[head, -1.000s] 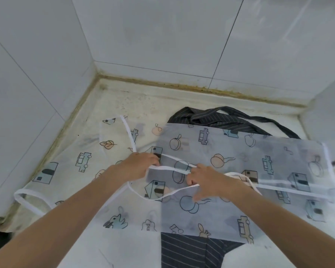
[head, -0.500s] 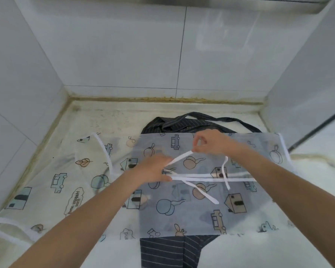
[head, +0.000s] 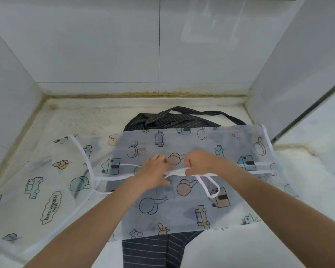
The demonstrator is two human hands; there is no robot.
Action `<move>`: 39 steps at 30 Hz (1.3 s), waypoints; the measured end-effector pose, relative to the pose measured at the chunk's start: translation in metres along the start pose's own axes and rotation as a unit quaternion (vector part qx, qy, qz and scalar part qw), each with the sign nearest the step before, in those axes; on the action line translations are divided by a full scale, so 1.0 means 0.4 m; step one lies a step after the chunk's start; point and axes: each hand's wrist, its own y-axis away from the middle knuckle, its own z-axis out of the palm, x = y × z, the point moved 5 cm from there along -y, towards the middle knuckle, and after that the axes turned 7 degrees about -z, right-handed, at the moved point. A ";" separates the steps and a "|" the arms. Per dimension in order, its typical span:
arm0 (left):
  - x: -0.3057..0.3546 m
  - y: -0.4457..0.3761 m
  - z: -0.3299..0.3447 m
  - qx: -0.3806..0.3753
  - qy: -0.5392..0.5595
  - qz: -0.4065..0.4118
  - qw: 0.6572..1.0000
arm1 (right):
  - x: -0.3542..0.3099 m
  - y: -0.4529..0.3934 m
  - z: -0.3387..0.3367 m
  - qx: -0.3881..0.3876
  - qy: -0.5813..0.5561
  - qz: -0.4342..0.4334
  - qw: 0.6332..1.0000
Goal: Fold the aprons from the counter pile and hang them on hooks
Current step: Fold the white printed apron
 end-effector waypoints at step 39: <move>-0.215 0.141 0.091 -0.182 -0.080 -0.136 0.971 | 0.042 0.002 0.148 -0.086 0.169 0.019 0.982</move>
